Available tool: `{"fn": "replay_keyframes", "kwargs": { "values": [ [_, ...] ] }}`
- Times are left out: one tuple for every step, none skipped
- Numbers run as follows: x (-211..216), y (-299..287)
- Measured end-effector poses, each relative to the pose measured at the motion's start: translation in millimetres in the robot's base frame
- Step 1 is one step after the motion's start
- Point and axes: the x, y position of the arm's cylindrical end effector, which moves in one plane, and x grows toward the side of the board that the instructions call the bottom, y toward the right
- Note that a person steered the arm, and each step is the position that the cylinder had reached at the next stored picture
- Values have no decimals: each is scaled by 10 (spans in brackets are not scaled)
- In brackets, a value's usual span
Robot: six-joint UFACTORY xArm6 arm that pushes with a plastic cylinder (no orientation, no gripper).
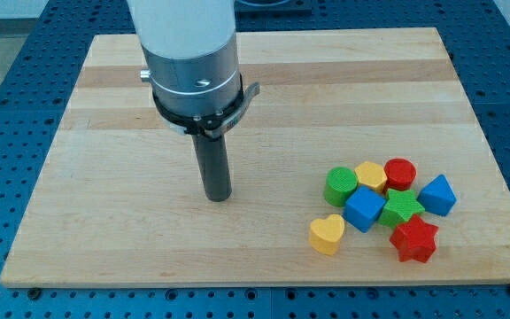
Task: Point your arm at the bottom center
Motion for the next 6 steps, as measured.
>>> {"fn": "replay_keyframes", "kwargs": {
  "values": [
    [-403,-46],
    [-305,152],
    [440,169],
    [1059,296],
    [930,758],
    [902,764]
  ]
}}
